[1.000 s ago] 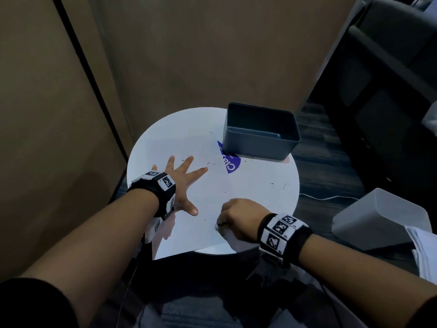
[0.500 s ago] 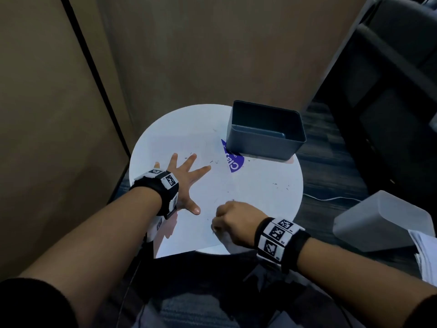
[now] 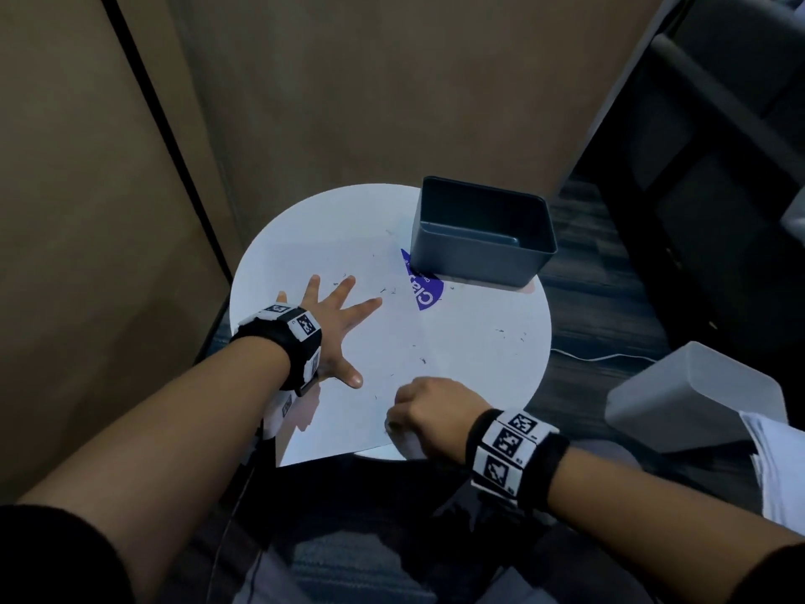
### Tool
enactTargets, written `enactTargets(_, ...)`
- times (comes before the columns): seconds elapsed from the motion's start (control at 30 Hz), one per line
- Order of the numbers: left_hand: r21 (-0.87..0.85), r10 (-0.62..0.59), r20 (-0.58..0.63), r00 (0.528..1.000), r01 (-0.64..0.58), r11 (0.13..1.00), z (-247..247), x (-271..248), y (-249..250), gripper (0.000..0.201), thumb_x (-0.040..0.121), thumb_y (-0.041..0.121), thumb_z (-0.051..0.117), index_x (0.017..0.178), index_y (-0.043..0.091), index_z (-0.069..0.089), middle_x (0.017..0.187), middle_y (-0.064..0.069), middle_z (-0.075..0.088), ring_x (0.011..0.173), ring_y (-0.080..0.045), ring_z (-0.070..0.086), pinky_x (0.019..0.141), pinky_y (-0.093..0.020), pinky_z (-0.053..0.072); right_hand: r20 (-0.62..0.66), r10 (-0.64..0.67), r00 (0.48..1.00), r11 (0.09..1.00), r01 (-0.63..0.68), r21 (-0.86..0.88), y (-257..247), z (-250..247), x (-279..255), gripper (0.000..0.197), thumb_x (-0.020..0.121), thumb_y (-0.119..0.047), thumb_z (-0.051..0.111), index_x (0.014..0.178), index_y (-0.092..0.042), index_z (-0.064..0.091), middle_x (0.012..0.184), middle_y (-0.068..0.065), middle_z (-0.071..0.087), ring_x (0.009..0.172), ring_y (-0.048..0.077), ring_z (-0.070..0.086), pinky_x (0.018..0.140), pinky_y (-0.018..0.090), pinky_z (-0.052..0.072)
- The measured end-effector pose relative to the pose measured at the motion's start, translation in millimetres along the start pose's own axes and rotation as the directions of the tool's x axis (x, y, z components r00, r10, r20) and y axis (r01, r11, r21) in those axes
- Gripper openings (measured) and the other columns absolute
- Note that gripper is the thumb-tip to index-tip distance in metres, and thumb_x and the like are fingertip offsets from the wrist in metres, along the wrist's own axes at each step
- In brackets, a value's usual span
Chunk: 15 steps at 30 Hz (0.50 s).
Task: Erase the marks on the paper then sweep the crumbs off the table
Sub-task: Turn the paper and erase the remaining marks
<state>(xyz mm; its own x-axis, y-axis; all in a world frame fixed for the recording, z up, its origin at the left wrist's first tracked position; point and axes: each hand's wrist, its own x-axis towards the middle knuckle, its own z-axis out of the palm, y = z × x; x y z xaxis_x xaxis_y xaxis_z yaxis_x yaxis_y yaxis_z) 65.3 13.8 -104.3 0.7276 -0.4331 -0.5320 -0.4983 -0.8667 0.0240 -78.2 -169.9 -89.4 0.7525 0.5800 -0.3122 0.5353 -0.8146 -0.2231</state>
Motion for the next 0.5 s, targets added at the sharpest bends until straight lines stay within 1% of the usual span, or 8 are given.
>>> enactTargets(0.07,-0.011,0.011,0.003,1.0,-0.011,1.0,1.0,1.1,0.9,0.131,0.049,0.087,0.07,0.139,0.064,-0.022,0.159,0.013,-0.032,0.147,-0.041,-0.022,0.11,-0.075,0.004,0.08,-0.025,0.996,0.999,0.023,0.026,-2.2,1.3,-9.9,0.019,0.084,-0.021,0.058,0.093,-0.017,0.075,0.094,0.007,0.067,0.084,0.032,0.061,0.069,0.04,0.053)
enactTargets(0.1,-0.016,0.013,-0.005,1.0,-0.013,1.0,-0.1,1.7,0.5,0.13,0.049,0.087,0.07,0.138,0.065,-0.022,0.158,0.013,-0.032,0.147,-0.041,-0.023,0.11,-0.075,0.003,0.066,-0.02,0.998,0.999,0.018,0.04,0.7,-2.2,-10.1,0.016,0.084,-0.022,0.061,0.092,-0.019,0.075,0.093,0.005,0.067,0.084,0.031,0.061,0.07,0.04,0.053)
enactTargets(0.17,-0.016,0.01,-0.02,1.0,-0.011,1.0,-5.6,2.5,-1.2,0.13,0.048,0.088,0.069,0.138,0.065,-0.022,0.158,0.014,-0.032,0.147,-0.041,-0.022,0.11,-0.075,0.003,-0.077,0.037,0.996,0.997,-0.032,0.072,11.7,-15.0,0.5,0.02,0.087,-0.029,0.056,0.092,-0.021,0.074,0.091,0.003,0.065,0.084,0.028,0.062,0.072,0.04,0.054)
enactTargets(0.23,-0.013,0.007,-0.001,1.0,-0.007,1.0,-8.5,1.9,-1.0,0.131,0.048,0.088,0.07,0.138,0.065,-0.022,0.158,0.013,-0.033,0.147,-0.041,-0.023,0.109,-0.076,0.003,-0.215,0.114,0.97,0.989,-0.09,0.121,19.3,-29.1,18.4,0.024,0.09,-0.032,0.053,0.097,-0.02,0.072,0.095,0.003,0.065,0.09,0.027,0.061,0.075,0.041,0.053)
enactTargets(0.27,-0.012,0.004,0.007,1.0,-0.004,1.0,-8.1,1.6,-0.4,0.131,0.049,0.086,0.07,0.138,0.065,-0.022,0.158,0.013,-0.033,0.147,-0.041,-0.023,0.109,-0.076,0.003,-0.233,0.138,0.963,0.986,-0.11,0.129,21.1,-33.8,26.8,0.023,0.092,-0.03,0.054,0.1,-0.018,0.072,0.097,0.004,0.065,0.093,0.027,0.061,0.076,0.042,0.053)
enactTargets(0.37,-0.009,-0.007,0.013,1.0,0.007,1.0,-5.6,1.1,1.8,0.13,0.051,0.084,0.072,0.139,0.064,-0.022,0.159,0.013,-0.032,0.147,-0.042,-0.022,0.109,-0.075,0.005,-0.171,0.148,0.974,0.985,-0.13,0.11,18.5,-27.7,38.5,0.02,0.093,-0.024,0.057,0.104,-0.015,0.071,0.101,0.007,0.066,0.097,0.029,0.06,0.079,0.043,0.052)
enactTargets(0.43,0.0,-0.003,0.002,1.0,0.003,1.0,-5.3,1.1,2.1,0.13,0.05,0.085,0.071,0.14,0.064,-0.021,0.159,0.012,-0.032,0.147,-0.042,-0.022,0.109,-0.075,0.006,-0.191,0.134,0.973,0.987,-0.114,0.112,15.1,-13.8,27.3,0.019,0.091,-0.024,0.057,0.099,-0.017,0.073,0.097,0.005,0.068,0.092,0.03,0.061,0.076,0.042,0.053)
enactTargets(0.5,0.0,0.0,0.0,1.0,0.0,1.0,-5.3,0.5,0.6,0.131,0.048,0.087,0.07,0.14,0.063,-0.021,0.159,0.012,-0.031,0.147,-0.042,-0.021,0.109,-0.075,0.006,-0.218,0.114,0.969,0.989,-0.089,0.121,12.2,0.4,9.9,0.019,0.088,-0.025,0.056,0.092,-0.02,0.074,0.091,0.003,0.069,0.082,0.03,0.061,0.069,0.041,0.054)
